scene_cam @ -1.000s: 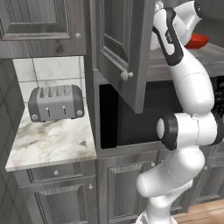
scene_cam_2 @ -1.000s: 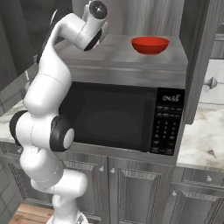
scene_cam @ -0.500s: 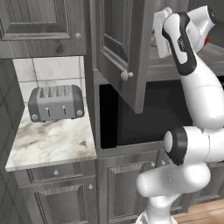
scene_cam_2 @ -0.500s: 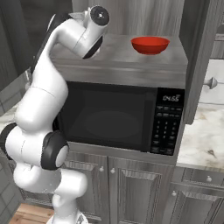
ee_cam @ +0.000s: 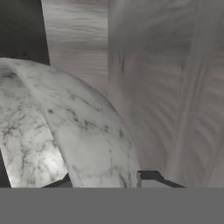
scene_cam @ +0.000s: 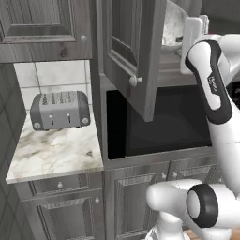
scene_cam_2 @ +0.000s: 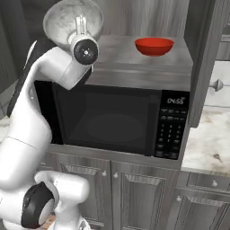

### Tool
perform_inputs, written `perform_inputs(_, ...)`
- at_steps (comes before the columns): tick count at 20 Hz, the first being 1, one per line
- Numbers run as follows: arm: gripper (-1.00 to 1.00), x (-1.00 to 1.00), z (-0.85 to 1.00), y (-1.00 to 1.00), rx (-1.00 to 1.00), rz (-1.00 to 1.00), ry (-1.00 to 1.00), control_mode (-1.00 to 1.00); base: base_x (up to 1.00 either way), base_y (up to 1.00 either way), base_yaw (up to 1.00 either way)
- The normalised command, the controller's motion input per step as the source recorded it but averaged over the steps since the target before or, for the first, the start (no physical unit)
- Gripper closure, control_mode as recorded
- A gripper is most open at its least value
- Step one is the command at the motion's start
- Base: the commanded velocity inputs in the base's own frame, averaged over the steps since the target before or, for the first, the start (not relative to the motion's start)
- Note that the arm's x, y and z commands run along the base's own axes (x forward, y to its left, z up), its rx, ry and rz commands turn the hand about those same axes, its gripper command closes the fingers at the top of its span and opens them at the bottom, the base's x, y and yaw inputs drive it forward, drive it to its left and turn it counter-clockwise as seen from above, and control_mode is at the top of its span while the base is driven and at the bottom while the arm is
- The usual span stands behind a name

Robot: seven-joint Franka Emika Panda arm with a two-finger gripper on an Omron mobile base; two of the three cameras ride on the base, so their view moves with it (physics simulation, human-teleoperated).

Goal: Take the smaller bowl and place it next to the appetizer plate on the dining counter , and place the larger bowl next to the plate with cooked food.

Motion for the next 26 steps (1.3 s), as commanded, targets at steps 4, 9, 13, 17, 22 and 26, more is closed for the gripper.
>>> perform_inputs(4, 1.00, -1.00, 0.27, -0.17, 0.07, -0.04, 0.00, -1.00, 0.00, 0.00, 0.00)
perform_inputs(9, 1.00, -1.00, 0.06, -0.45, 0.01, 0.00, 0.04, -1.00, 0.00, 0.00, 0.00)
perform_inputs(13, 1.00, -1.00, -0.24, -0.31, -0.01, 0.00, 0.19, -1.00, 0.00, 0.00, 0.00)
perform_inputs(17, 1.00, -1.00, -0.76, 0.00, -0.04, 0.00, 0.25, -1.00, 0.00, 0.00, 0.00)
perform_inputs(22, 1.00, -1.00, -0.85, 0.00, -0.04, 0.00, 0.24, -1.00, 0.00, 0.00, 0.00)
perform_inputs(26, 1.00, -0.84, -0.41, 0.06, 0.00, 0.00, 0.14, -1.00, 0.00, 0.00, 0.00)
